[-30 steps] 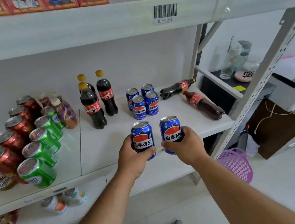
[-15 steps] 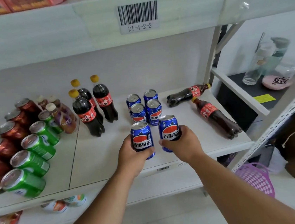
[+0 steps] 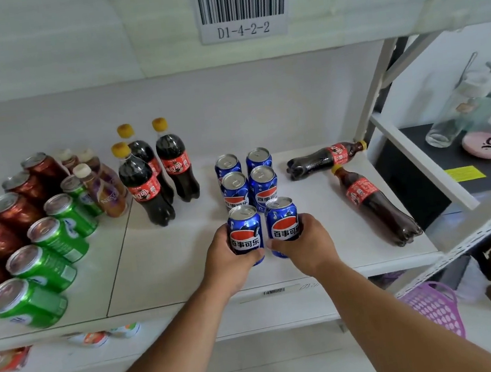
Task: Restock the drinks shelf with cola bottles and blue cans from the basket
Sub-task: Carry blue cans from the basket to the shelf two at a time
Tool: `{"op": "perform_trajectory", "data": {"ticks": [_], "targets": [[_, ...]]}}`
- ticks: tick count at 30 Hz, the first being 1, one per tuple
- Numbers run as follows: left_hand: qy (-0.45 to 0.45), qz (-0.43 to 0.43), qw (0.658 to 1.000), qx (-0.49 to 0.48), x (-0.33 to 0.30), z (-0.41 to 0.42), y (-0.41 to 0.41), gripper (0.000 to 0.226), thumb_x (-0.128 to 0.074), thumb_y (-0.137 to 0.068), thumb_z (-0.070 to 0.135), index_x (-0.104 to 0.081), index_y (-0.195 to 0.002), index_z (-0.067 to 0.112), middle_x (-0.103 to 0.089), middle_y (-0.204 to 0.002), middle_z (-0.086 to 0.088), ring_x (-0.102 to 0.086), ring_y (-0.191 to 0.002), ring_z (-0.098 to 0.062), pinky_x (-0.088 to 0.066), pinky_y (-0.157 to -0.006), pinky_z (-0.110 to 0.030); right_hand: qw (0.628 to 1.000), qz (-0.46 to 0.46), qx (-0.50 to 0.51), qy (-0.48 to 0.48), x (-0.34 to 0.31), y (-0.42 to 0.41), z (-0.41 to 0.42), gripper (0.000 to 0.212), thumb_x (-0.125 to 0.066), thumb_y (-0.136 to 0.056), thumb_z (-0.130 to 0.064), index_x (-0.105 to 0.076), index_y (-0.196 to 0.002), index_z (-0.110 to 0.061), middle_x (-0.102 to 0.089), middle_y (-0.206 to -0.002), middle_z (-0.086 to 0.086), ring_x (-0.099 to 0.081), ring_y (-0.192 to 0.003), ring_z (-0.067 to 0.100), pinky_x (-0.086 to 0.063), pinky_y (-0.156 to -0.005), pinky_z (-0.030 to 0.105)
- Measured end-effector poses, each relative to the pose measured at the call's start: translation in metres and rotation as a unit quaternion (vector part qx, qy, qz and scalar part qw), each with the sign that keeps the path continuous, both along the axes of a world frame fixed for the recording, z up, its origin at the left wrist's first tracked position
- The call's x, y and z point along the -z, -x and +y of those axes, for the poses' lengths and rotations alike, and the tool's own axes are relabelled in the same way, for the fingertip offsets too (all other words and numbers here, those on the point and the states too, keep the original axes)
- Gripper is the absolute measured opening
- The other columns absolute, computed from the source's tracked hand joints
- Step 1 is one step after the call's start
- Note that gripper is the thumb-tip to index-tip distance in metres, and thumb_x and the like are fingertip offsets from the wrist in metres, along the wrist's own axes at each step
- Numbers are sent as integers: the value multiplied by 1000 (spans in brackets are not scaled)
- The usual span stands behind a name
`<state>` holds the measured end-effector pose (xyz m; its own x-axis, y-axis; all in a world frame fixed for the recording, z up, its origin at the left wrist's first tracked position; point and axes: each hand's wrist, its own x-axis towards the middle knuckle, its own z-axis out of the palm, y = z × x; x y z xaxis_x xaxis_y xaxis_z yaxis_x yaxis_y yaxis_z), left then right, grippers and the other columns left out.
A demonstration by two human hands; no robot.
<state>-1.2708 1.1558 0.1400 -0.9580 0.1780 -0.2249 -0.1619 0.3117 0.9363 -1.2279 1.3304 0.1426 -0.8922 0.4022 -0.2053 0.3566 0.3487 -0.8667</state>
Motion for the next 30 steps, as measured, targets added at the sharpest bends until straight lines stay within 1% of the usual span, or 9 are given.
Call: {"op": "perform_trajectory", "data": {"ticks": [2,4,7,10,14,16,23,26,30], "targets": [[-6,5,1000,-5,6,1,3,74,-90,-72,-1,-56,-130,29,-72,-114,10,-68,-97,1,-52,-60,-7,1000,2,6,1,6,2,0,50,-94,-72,-28,-60,-108,-29,-71,-93,-16,-68,-84,1,-60,-74,27],[-10,10,1000,-10,11,2,6,75,-91,-71,0,-56,-130,31,-72,-113,14,-69,-94,6,-54,-64,-9,1000,11,11,6,11,4,-1,56,-95,-69,-30,-64,-116,-27,-74,-99,-14,-71,-89,3,-63,-80,33],[-19,27,999,-19,19,2,9,76,-94,-70,7,-54,-126,39,-72,-116,17,-69,-98,8,-59,-82,-19,999,29,17,12,13,4,-4,53,-94,-70,-29,-60,-110,-38,-72,-99,-18,-70,-89,1,-60,-80,29],[-21,52,998,-17,26,0,10,76,-97,-69,17,-51,-122,47,-70,-121,19,-69,-110,0,-59,-92,-27,999,44,26,7,15,2,-7,53,-94,-72,-30,-54,-104,-45,-69,-100,-23,-69,-88,-3,-58,-77,22],[-1,77,997,-12,38,-1,8,83,-99,-66,29,-50,-132,41,-67,-130,17,-67,-118,-5,-59,-98,-37,998,47,33,9,22,-4,-12,69,-94,-74,-32,-49,-126,-39,-61,-114,-24,-66,-97,-1,-51,-79,12],[15,82,996,-13,44,-2,6,88,-99,-65,32,-48,-137,38,-65,-133,16,-66,-121,-7,-59,-100,-40,999,43,31,-2,27,-6,-13,76,-94,-74,-33,-49,-135,-34,-60,-123,-19,-63,-106,5,-53,-87,19],[39,101,994,-13,49,-2,2,88,-99,-65,34,-49,-137,37,-64,-132,15,-64,-117,3,-57,-98,-28,999,36,20,-25,31,-9,-9,83,-95,-72,-37,-48,-140,-31,-62,-136,-10,-62,-120,12,-57,-99,33],[64,109,992,-13,53,-5,-2,88,-98,-68,30,-48,-140,37,-60,-139,13,-61,-122,-1,-53,-100,-25,997,29,4,-64,33,-13,-4,87,-96,-69,-42,-49,-142,-32,-59,-136,-11,-58,-121,11,-54,-101,32],[85,95,992,-23,59,-7,-5,82,-93,-74,16,-49,-141,34,-60,-140,9,-59,-119,-3,-51,-98,-23,987,-2,-9,-161,35,-22,-1,61,-84,-83,-28,-57,-137,-24,-66,-131,-4,-57,-116,17,-51,-98,31]]}}
